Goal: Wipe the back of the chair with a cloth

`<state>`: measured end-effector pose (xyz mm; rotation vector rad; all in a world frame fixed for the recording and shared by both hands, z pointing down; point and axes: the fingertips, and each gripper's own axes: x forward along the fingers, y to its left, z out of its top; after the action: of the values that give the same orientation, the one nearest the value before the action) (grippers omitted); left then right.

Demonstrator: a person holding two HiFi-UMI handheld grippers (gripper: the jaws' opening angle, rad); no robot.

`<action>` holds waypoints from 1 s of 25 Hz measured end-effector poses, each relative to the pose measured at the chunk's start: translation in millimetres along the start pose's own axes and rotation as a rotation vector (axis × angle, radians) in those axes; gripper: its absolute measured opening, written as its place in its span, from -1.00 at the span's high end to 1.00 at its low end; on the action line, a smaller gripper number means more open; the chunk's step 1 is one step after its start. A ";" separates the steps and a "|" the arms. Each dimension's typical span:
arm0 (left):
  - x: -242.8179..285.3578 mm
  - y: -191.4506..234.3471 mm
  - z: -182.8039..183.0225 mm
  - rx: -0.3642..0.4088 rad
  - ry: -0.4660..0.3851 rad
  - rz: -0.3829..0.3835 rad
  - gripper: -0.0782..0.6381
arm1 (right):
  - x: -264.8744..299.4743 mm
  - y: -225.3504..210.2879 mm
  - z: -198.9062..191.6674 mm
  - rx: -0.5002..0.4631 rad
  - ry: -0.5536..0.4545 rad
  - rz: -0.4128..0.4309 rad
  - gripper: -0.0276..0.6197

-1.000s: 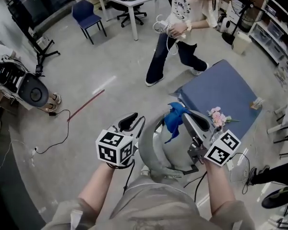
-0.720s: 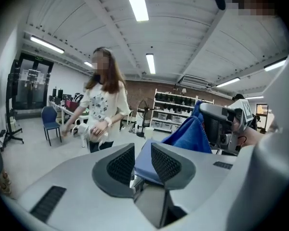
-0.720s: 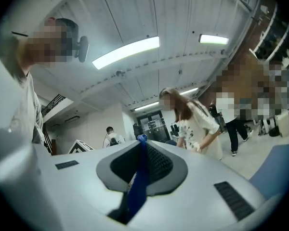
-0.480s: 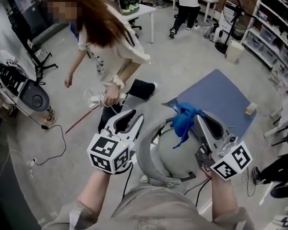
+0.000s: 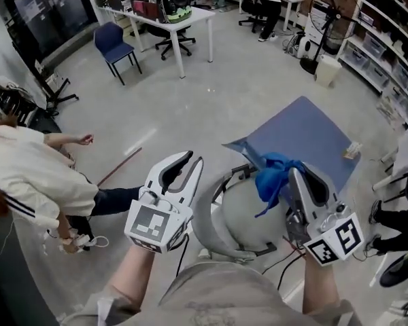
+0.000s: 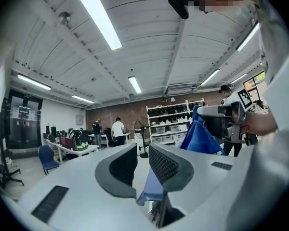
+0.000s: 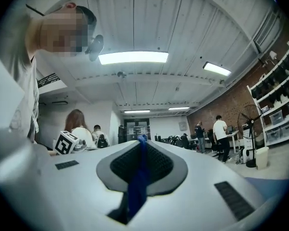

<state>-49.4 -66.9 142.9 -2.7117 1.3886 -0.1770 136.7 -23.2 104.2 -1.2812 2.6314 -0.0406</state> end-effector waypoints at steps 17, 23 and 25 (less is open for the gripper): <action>-2.9 -20.8 -60.4 -0.095 0.087 -0.015 0.64 | -23.6 1.6 -66.7 -0.069 0.163 -0.030 0.76; -6.7 -30.2 -63.0 -0.061 0.106 -0.015 0.68 | -26.0 5.3 -67.0 -0.090 0.171 -0.017 0.76; -7.2 -32.7 -60.0 -0.043 0.111 -0.014 0.70 | -26.8 6.0 -65.0 -0.095 0.172 -0.014 0.76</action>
<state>-35.9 -43.7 206.2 -2.7866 1.4182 -0.3072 134.9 -3.0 171.8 -1.3848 2.7997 -0.0297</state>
